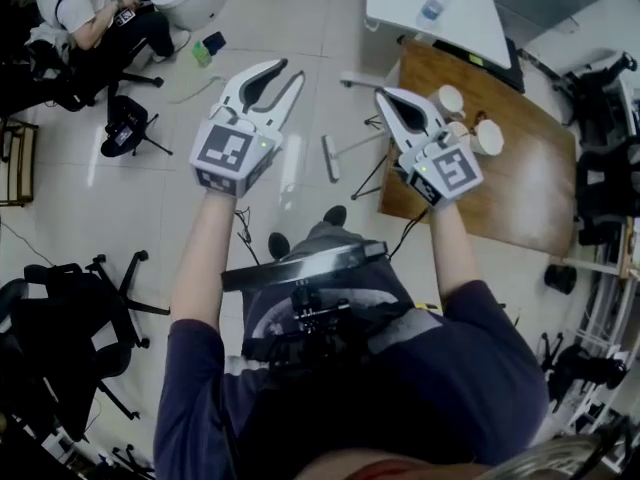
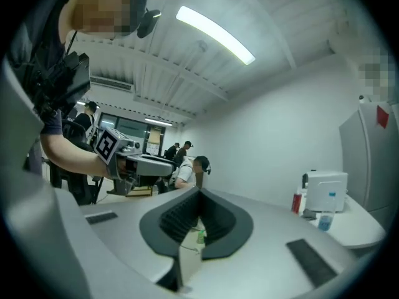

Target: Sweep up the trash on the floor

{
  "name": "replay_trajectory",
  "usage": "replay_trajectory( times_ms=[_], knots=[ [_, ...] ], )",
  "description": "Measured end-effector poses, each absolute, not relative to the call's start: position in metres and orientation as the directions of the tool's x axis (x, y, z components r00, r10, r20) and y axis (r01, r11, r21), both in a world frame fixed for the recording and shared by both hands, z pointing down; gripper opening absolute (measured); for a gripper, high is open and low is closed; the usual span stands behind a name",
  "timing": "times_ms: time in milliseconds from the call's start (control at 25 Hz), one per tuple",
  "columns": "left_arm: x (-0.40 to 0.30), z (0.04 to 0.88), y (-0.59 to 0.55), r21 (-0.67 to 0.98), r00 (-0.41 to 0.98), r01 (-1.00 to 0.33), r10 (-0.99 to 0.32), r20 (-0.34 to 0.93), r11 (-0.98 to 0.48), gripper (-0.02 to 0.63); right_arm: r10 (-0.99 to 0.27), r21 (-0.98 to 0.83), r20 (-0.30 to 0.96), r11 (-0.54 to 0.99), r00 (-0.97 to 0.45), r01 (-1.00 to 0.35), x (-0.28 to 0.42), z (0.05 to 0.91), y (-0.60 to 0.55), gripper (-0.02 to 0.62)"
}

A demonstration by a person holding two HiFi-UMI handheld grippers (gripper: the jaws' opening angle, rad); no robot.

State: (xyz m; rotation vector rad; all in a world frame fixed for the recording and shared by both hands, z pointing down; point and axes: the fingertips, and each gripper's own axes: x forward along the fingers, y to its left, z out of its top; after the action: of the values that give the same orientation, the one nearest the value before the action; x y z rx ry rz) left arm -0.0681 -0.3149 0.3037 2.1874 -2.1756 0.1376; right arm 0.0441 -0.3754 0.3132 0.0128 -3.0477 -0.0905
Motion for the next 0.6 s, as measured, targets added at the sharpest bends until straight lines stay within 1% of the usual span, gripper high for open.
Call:
replay_trajectory(
  times_ms=[160, 200, 240, 320, 520, 560, 600],
  knots=[
    [-0.063, 0.302, -0.271, 0.062, -0.023, -0.998, -0.996, 0.087, 0.029, 0.106, 0.063, 0.008, 0.091, 0.998, -0.994, 0.064, 0.043, 0.31, -0.325, 0.005],
    [-0.063, 0.304, -0.262, 0.084, -0.034, -0.996, -0.996, 0.088, 0.041, 0.099, 0.081, 0.0, 0.09, 0.997, -0.993, 0.081, 0.043, 0.309, -0.315, 0.005],
    [-0.063, 0.307, -0.255, 0.1, -0.046, -0.993, -0.995, 0.087, 0.055, 0.062, 0.1, -0.005, 0.09, 0.995, -0.991, 0.1, 0.042, 0.307, -0.306, 0.005],
    [-0.062, 0.31, -0.246, 0.114, -0.07, -0.99, -0.993, 0.091, 0.08, 0.06, 0.143, -0.011, 0.086, 0.99, -0.986, 0.143, 0.04, 0.302, -0.293, 0.005],
    [-0.052, 0.296, -0.232, 0.036, -0.154, -0.987, -0.982, 0.109, 0.159, 0.059, 0.264, -0.052, 0.049, 0.964, -0.963, 0.262, 0.042, 0.296, -0.287, 0.006],
    [-0.053, 0.292, -0.23, 0.023, -0.183, -0.982, -0.977, 0.108, 0.186, 0.019, 0.292, -0.061, 0.039, 0.955, -0.956, 0.29, 0.042, 0.296, -0.289, 0.006],
    [-0.054, 0.288, -0.229, 0.019, -0.214, -0.976, -0.971, 0.106, 0.217, 0.006, 0.323, -0.069, 0.032, 0.945, -0.946, 0.32, 0.041, 0.296, -0.29, 0.006]
  ],
)
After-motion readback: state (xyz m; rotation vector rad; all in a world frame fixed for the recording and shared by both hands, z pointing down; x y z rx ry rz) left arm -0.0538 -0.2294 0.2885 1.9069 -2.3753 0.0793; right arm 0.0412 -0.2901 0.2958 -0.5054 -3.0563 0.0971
